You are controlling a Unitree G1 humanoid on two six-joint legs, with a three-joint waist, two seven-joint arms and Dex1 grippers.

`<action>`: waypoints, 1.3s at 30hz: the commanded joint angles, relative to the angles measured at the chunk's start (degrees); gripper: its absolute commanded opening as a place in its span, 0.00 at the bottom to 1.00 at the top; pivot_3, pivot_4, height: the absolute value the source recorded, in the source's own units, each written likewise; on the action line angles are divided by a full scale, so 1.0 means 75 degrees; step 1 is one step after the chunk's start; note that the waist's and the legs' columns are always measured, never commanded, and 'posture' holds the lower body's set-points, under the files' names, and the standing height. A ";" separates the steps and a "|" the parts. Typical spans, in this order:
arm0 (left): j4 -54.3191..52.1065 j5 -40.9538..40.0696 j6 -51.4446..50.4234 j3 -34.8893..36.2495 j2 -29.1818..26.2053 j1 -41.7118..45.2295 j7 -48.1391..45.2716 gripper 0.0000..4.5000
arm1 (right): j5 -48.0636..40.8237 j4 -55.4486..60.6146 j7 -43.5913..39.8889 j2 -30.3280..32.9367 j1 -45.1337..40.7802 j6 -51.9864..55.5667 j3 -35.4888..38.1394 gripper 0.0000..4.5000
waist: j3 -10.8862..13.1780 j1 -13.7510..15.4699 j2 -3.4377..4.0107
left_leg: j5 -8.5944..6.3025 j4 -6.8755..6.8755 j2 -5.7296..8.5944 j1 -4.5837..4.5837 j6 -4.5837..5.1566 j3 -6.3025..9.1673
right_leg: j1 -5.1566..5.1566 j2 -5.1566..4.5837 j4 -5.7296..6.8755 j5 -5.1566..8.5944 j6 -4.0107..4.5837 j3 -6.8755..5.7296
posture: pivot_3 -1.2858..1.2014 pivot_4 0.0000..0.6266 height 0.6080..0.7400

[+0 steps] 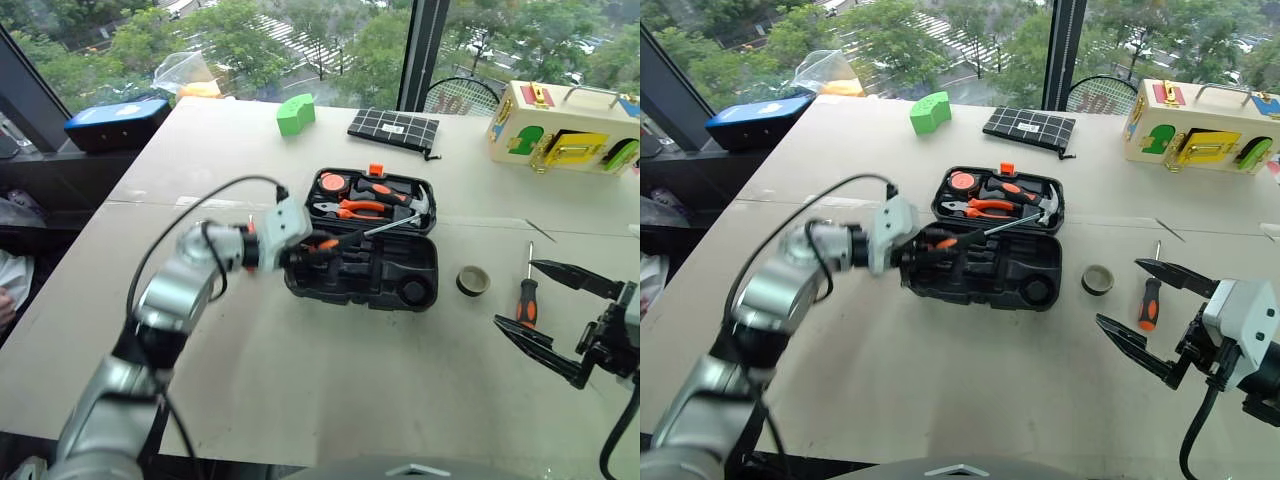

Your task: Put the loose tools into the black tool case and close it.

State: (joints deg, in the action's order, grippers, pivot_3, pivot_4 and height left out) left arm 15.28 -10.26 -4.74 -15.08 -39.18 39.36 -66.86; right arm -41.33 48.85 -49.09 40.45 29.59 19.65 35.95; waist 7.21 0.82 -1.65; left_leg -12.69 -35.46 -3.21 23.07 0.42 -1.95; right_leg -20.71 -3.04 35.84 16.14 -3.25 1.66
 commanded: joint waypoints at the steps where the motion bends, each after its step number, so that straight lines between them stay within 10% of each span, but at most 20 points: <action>1: 0.2145 0.0761 0.1906 -0.0406 0.0181 0.0988 -0.0996 0.18 | 0.0048 0.0426 0.0131 -0.0219 0.0290 -0.0220 0.0246 1.00 | -0.0001 -0.0035 -0.0002 | 0.0000 -0.0001 0.0001 0.0007 0.0000 0.0001 | -0.0003 0.0001 -0.0001 0.0000 -0.0001 -0.0001 | 0.52 0.24 1.00; 20: 0.6692 0.2677 0.4426 -0.0693 0.1299 0.3068 -0.0610 0.18 | 0.0436 0.1023 0.0534 -0.0826 0.1055 -0.0546 0.0113 1.00 | -0.0004 -0.0008 -0.0005 | -0.0018 -0.0104 -0.0002 0.0075 0.0030 0.0078 | -0.0001 0.0013 0.0032 -0.0008 -0.0061 -0.0058 | 0.52 0.24 1.00; 21: 0.6753 0.2642 0.4404 -0.0605 0.1300 0.3146 -0.0565 0.41 | 0.0468 0.1009 0.0542 -0.0823 0.1030 -0.0554 0.0075 1.00 | -0.0004 -0.0011 -0.0005 | -0.0018 -0.0106 -0.0001 0.0074 0.0030 0.0078 | -0.0001 0.0012 0.0036 -0.0008 -0.0061 -0.0057 | 0.52 0.24 1.00; 26: 0.6412 0.1620 0.3177 0.0322 0.1260 0.3446 -0.1568 0.86 | 0.0535 0.1066 0.0596 -0.0918 0.1096 -0.0609 0.0004 1.00 | -0.0002 0.0004 -0.0003 | -0.0018 -0.0113 0.0000 0.0077 0.0030 0.0093 | -0.0003 0.0015 0.0061 -0.0007 -0.0061 -0.0069 | 0.52 0.24 1.00; 28: 0.5901 0.1026 0.1717 0.0740 0.1239 0.3472 -0.2176 0.86 | 0.0601 0.1057 0.0592 -0.0986 0.1174 -0.0673 -0.0032 1.00 | -0.0002 -0.0003 -0.0003 | -0.0018 -0.0113 0.0000 0.0082 0.0030 0.0098 | -0.0004 0.0016 0.0061 -0.0007 -0.0061 -0.0077 | 0.52 0.24 1.00; 33: 0.3547 0.0139 -0.1743 0.1375 0.1571 0.2441 -0.1370 0.47 | 0.0806 0.0972 0.0692 -0.1048 0.1101 -0.0781 -0.0314 1.00 | -0.0004 -0.0011 0.0004 | -0.0018 -0.0113 -0.0001 0.0081 0.0029 0.0108 | -0.0004 0.0016 0.0072 -0.0004 -0.0066 -0.0085 | 0.52 0.24 1.00; 39: 0.1922 0.0810 -0.2311 0.1216 0.2179 0.0779 0.1141 0.01 | 0.0915 0.0972 0.0829 -0.1008 0.0929 -0.0747 -0.0528 1.00 | -0.0022 -0.0036 0.0030 | -0.0018 -0.0114 0.0001 0.0060 0.0029 0.0102 | -0.0002 0.0014 0.0103 -0.0001 -0.0072 -0.0071 | 0.52 0.24 1.00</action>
State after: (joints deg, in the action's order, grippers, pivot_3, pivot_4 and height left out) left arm 34.17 -5.78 -21.03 -5.66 -22.51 45.32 -62.17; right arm -34.32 55.08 -43.41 32.72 36.74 14.79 31.91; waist 7.05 0.55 -1.43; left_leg -12.82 -36.32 -3.20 23.50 0.64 -1.17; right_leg -20.74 -2.90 36.66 16.13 -3.79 1.14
